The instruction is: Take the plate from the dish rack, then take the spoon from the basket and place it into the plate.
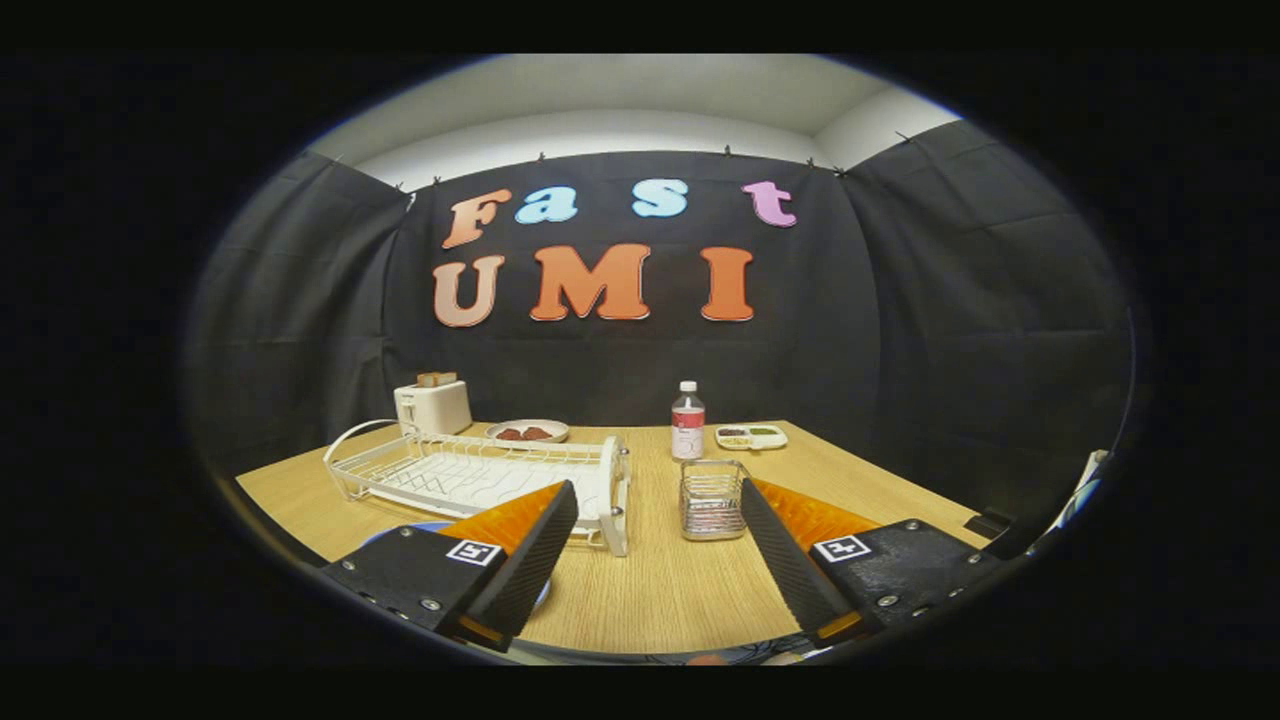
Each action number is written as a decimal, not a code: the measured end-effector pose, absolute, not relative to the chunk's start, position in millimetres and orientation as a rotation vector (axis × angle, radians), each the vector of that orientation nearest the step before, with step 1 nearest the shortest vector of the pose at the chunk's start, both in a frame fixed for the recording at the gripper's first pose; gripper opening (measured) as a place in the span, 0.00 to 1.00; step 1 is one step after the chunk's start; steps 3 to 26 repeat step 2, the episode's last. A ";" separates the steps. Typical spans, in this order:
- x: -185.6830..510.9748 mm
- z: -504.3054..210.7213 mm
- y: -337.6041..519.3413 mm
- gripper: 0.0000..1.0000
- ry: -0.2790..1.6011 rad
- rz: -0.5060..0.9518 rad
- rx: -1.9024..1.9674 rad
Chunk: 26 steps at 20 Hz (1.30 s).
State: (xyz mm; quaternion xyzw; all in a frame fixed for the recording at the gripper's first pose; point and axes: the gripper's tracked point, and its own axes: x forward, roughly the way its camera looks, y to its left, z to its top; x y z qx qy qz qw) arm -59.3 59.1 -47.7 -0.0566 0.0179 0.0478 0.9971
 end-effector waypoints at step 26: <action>-59.1 -48.7 57.7 0.97 0.036 0.095 -0.113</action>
